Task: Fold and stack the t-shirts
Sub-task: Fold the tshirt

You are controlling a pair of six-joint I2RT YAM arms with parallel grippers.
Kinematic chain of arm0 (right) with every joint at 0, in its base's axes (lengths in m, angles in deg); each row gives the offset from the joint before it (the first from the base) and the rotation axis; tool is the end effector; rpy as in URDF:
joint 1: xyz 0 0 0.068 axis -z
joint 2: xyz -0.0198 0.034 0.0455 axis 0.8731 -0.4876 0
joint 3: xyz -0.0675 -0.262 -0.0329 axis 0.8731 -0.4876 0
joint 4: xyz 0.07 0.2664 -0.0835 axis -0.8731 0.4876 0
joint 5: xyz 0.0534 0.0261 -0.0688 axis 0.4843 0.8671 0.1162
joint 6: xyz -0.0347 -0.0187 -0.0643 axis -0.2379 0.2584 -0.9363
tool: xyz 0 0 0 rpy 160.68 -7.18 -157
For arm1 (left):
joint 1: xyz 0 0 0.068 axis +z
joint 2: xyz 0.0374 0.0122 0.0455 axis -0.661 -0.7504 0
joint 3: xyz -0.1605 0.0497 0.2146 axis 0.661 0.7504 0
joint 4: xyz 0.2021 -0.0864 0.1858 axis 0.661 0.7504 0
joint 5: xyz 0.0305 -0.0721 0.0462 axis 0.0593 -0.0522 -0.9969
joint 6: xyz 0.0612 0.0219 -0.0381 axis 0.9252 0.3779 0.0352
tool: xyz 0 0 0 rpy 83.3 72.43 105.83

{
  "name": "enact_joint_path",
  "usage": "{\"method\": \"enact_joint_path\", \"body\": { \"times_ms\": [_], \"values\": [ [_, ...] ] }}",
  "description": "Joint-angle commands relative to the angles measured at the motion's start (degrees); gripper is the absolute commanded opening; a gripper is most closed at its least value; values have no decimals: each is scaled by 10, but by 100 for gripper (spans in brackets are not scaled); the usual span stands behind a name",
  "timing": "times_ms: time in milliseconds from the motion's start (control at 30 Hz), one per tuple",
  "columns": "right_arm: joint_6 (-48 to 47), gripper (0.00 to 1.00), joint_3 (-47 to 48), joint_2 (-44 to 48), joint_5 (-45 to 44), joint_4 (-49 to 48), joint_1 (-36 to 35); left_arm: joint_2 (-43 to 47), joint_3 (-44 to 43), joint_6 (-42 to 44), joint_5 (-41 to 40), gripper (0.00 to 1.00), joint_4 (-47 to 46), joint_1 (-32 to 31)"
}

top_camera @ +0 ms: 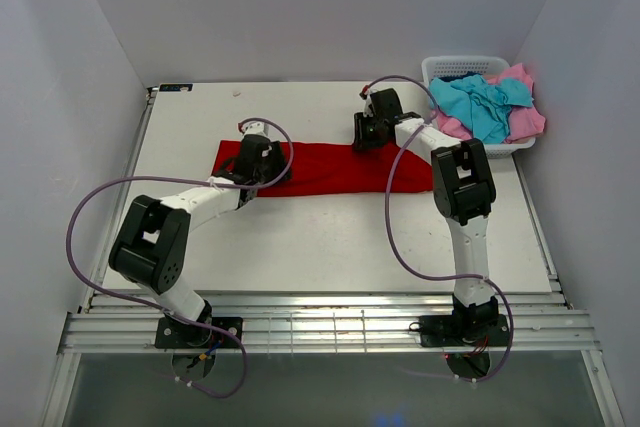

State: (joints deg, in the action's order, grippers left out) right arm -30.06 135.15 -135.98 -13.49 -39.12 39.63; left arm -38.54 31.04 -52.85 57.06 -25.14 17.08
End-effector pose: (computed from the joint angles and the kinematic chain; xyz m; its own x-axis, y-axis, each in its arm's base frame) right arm 0.5084 0.2041 0.1345 -0.7247 -0.0933 -0.6827 -0.3057 0.9315 0.1971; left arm 0.3547 -0.1524 0.1581 -0.6712 -0.2640 -0.6927 -0.0221 0.9412 -0.3372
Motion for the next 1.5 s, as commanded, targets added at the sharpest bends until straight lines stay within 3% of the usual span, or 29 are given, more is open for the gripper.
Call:
{"method": "enact_joint_path", "body": {
  "times_ms": [0, 167, 233, 333, 433, 467, 500, 600, 800, 1467],
  "values": [
    [-14, 42, 17, 9, -13, -16, -3, 27, 15, -21, 36, 63, -28, -9],
    [-22, 48, -37, 84, -28, -67, -3, 33, 26, -22, 34, 60, -36, -22],
    [-27, 48, -77, 114, -35, -79, -5, 37, 33, -23, 33, 54, -34, -24],
    [-42, 48, -144, 192, -57, -102, -26, 46, 45, -28, 23, 31, -34, -31],
    [-42, 47, -199, 225, -57, -108, -44, 43, 50, -27, 15, 17, -37, -33],
    [-38, 46, -209, 237, -57, -108, -47, 40, 50, -25, 13, 17, -38, -33],
    [-35, 40, -218, 239, -57, -105, -52, 37, 48, -23, 11, 17, -38, -34],
    [-26, 17, -251, 235, -57, -107, -63, 19, 42, -18, 0, 1, -43, -34],
    [-15, 10, -278, 204, -56, -114, -77, -23, 11, 8, -19, 0, -44, -34],
    [-10, 9, -316, 194, -83, -109, -87, -68, -4, 21, -49, 0, -51, -34]
  ]
}}
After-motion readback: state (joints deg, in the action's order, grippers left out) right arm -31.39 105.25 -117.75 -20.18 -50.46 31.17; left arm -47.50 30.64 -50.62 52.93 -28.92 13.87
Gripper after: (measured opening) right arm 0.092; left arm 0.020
